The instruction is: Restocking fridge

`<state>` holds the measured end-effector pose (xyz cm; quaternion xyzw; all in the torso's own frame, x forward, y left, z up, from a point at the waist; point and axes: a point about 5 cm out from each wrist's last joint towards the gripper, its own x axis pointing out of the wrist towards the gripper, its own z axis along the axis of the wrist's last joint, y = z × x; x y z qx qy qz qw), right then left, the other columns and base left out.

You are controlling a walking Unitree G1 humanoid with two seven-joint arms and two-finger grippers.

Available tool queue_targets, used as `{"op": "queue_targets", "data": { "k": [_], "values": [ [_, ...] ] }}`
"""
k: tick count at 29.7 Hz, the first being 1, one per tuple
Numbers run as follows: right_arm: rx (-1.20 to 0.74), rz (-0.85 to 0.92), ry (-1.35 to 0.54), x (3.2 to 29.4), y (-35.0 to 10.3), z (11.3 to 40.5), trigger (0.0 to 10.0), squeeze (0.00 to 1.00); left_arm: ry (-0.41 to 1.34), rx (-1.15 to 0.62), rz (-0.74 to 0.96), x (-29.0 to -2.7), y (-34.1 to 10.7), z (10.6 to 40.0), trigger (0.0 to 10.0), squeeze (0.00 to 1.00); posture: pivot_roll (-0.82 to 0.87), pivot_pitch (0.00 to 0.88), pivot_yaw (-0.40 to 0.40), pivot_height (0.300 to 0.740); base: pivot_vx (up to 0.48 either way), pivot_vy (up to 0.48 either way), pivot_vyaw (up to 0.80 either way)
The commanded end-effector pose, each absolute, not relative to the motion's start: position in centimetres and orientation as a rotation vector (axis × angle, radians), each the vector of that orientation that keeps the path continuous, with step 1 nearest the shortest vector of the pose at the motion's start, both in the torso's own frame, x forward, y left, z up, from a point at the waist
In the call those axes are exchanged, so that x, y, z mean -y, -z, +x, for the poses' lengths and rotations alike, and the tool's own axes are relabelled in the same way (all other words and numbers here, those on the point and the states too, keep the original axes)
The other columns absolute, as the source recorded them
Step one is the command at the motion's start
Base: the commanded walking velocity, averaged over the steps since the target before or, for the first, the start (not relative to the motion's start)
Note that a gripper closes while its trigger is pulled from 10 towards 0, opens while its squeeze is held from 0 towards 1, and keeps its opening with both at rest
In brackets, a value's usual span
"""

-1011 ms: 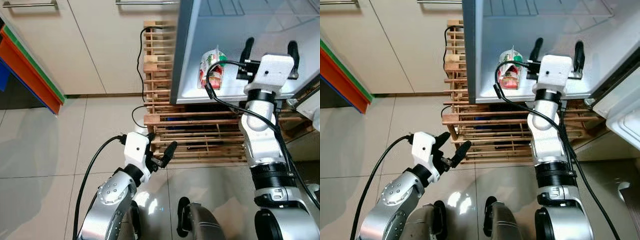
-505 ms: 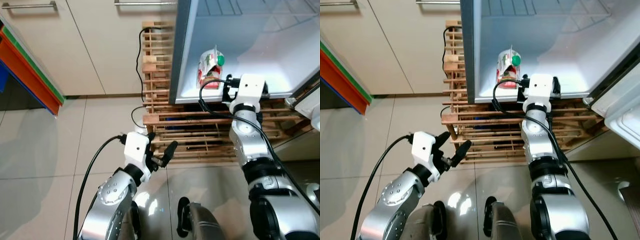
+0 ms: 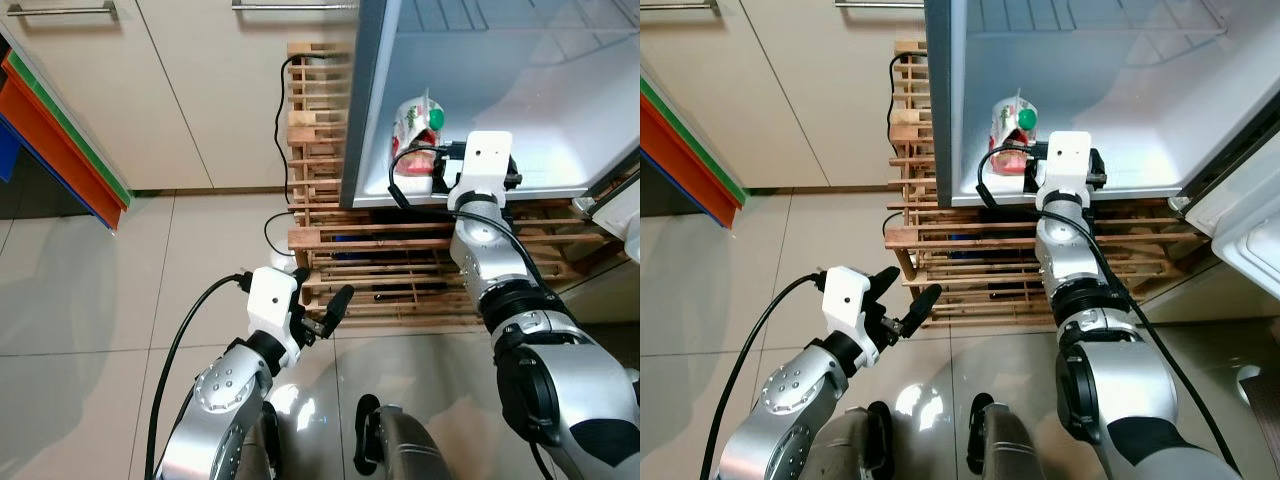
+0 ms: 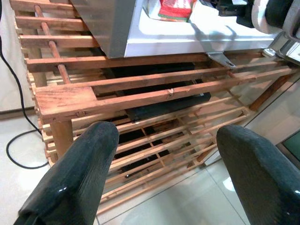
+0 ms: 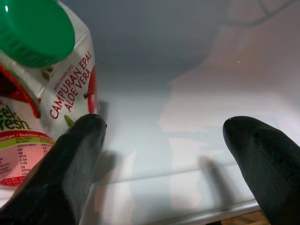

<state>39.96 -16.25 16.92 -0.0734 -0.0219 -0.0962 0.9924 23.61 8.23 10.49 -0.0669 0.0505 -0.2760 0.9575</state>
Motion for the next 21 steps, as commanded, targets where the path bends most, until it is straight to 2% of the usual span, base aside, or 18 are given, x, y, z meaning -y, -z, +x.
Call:
{"op": "queue_targets", "data": {
  "k": [1,12,21],
  "values": [
    [0.039,-0.157,0.152,15.6,-16.9,40.1,10.0,0.00,0.570,-0.109,-0.135,-7.9,-10.4,23.1,10.0,0.00,0.22,0.266,-0.031,0.740,0.000,0.000,0.00],
    [0.067,-0.196,0.096,14.8,-18.0,40.6,10.0,0.00,0.567,-0.110,-0.139,-7.7,-10.4,23.1,10.0,0.00,0.22,0.268,-0.036,0.740,0.000,0.000,0.00],
    [0.136,-0.190,0.102,15.5,-17.6,39.9,10.0,0.00,0.566,-0.109,-0.140,-7.4,-10.1,24.1,10.0,0.00,0.18,0.232,-0.042,0.740,0.000,0.000,0.00]
  ]
}}
